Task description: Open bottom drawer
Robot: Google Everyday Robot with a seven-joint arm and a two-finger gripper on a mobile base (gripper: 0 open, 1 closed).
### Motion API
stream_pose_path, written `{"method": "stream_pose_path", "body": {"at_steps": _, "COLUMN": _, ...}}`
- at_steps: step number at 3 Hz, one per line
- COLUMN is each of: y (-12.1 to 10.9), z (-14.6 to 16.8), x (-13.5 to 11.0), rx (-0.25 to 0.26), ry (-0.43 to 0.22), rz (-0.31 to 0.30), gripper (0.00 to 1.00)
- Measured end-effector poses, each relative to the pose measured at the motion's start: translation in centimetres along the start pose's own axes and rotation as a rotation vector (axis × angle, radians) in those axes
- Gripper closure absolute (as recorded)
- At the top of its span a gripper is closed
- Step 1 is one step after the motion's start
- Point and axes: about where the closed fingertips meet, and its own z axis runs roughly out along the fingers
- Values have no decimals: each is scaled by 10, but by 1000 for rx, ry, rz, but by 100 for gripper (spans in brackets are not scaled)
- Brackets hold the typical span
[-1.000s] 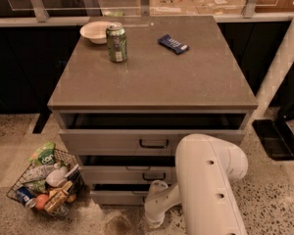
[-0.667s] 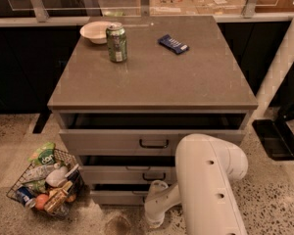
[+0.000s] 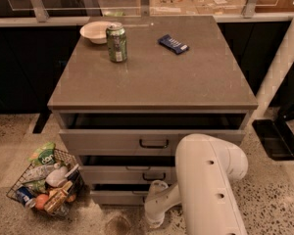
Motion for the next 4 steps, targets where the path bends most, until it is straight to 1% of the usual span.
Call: {"method": "stream_pose_path", "body": {"at_steps": 4, "y": 0, "z": 0, "x": 0, "rx": 0, "ry": 0, "rz": 0, "gripper": 100}}
